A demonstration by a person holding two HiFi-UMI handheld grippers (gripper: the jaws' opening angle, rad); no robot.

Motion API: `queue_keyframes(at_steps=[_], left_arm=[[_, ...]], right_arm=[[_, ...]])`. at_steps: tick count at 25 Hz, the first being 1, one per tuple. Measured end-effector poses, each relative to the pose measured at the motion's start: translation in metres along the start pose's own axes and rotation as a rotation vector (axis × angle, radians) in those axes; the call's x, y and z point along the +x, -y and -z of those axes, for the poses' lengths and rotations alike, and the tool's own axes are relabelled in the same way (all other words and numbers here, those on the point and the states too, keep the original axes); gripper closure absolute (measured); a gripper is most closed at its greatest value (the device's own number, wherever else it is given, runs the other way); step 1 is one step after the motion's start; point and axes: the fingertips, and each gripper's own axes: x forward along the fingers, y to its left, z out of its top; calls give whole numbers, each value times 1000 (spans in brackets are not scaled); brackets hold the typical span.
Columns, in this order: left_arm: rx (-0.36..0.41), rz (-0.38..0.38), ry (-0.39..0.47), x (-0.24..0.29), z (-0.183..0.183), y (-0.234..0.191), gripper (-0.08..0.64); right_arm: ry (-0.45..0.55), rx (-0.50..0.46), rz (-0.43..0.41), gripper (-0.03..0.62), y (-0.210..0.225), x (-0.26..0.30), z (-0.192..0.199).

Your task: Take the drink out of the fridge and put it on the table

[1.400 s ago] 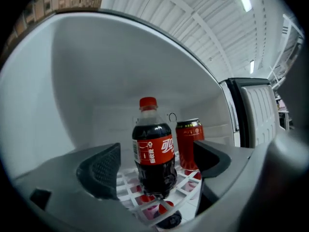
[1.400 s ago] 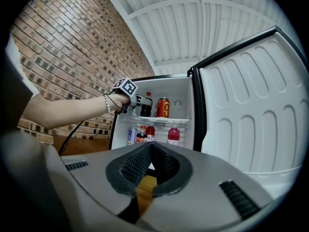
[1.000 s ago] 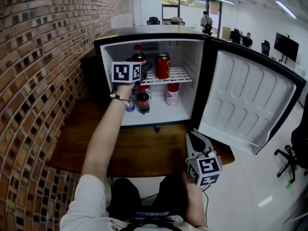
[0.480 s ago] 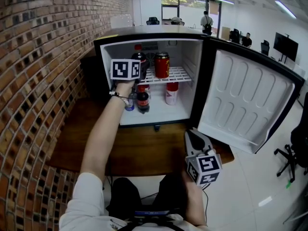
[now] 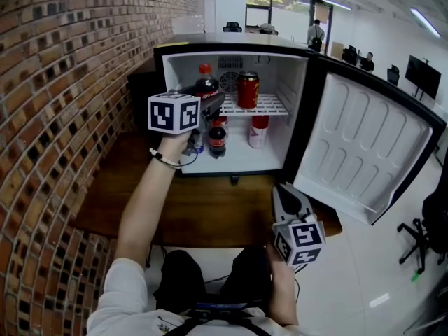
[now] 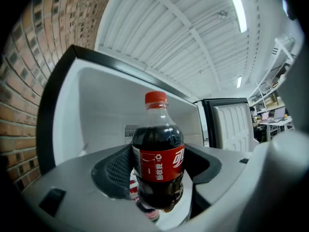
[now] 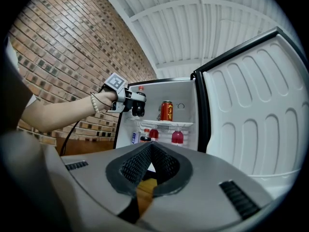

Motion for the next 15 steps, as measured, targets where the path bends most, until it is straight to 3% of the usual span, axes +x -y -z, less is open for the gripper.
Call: queue_keyframes(at_steps=[7, 15], left_arm=[[-36, 58, 2, -54, 37, 17, 250], [-67, 20, -63, -94, 114, 17, 250]], right_arm=[[2, -18, -27, 575, -15, 3, -3], [-5, -20, -38, 575, -18, 6, -2]])
